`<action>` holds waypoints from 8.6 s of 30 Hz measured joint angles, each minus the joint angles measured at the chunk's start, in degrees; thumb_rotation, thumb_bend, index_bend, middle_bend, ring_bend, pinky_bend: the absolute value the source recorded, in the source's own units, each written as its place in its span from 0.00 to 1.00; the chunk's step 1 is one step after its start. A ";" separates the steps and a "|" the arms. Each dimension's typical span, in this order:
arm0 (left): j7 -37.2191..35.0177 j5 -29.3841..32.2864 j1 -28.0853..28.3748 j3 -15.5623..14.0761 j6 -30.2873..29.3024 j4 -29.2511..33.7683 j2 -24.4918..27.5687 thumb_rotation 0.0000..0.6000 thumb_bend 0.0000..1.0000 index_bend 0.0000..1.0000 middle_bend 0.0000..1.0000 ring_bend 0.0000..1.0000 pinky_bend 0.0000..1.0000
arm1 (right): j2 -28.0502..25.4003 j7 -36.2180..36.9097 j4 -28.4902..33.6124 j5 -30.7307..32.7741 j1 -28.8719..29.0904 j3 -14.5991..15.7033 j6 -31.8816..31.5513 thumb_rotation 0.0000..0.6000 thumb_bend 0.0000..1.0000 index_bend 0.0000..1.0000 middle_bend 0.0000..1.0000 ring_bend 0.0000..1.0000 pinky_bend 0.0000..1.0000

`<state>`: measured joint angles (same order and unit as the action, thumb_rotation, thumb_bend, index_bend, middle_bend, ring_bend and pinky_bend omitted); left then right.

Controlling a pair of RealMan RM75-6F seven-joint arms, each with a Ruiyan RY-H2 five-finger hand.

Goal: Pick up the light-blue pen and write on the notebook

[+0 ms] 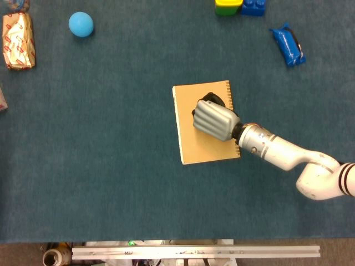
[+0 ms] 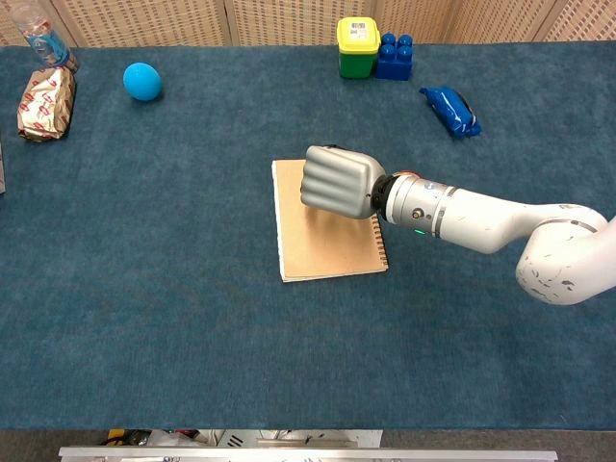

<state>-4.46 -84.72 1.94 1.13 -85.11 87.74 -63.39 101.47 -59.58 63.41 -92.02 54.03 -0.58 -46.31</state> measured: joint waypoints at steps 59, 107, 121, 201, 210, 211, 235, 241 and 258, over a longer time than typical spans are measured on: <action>1.72 -0.25 0.47 -0.23 0.67 1.21 0.27 1.00 0.34 0.19 0.27 0.23 0.12 | -5.08 8.53 15.21 21.68 -1.17 -1.80 3.38 0.91 0.81 0.43 1.00 1.00 1.00; 2.06 -0.48 0.66 -0.24 0.68 1.54 0.43 1.00 0.34 0.19 0.27 0.23 0.12 | -6.09 11.19 17.64 21.82 -0.04 0.04 0.67 0.91 0.80 0.43 1.00 1.00 1.00; 1.97 -0.27 0.31 -0.57 0.74 1.51 0.60 1.00 0.34 0.19 0.27 0.23 0.12 | -4.09 9.73 15.87 22.26 0.34 1.65 2.11 0.91 0.80 0.43 1.00 1.00 1.00; 1.52 -0.19 -0.27 -0.54 0.21 1.32 1.00 1.00 0.34 0.19 0.27 0.23 0.12 | -2.81 10.68 15.25 22.44 1.44 1.00 1.83 0.91 0.80 0.43 1.00 1.00 1.00; 1.48 -0.38 -0.32 -0.56 0.08 1.41 1.03 1.00 0.34 0.19 0.27 0.23 0.12 | -3.81 11.38 16.22 21.79 1.16 0.85 0.96 0.91 0.80 0.43 1.00 1.00 1.00; 1.53 -0.48 -0.24 -0.59 0.19 1.40 0.97 1.00 0.34 0.19 0.27 0.23 0.12 | -3.89 11.20 16.19 21.94 1.13 0.86 0.95 0.91 0.79 0.43 1.00 1.00 1.00; 1.36 -0.38 -0.21 -0.58 0.38 1.03 0.86 1.00 0.34 0.19 0.27 0.23 0.12 | -2.92 10.88 14.69 23.16 1.45 0.28 1.21 0.91 0.80 0.43 1.00 1.00 1.00; 1.19 0.00 -0.41 -0.56 0.33 0.91 1.00 1.00 0.34 0.19 0.27 0.23 0.12 | -1.90 10.20 13.61 23.63 1.66 0.88 2.10 0.91 0.80 0.43 1.00 1.00 1.00; 1.26 0.04 -0.38 -0.63 0.60 0.79 0.91 1.00 0.34 0.19 0.27 0.23 0.12 | -1.78 10.75 14.12 22.83 1.79 1.18 2.34 0.91 0.80 0.43 1.00 1.00 1.00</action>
<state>-3.20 -84.68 1.56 0.50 -84.52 88.54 -62.48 99.69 -48.83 77.53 -69.19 55.81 0.60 -43.97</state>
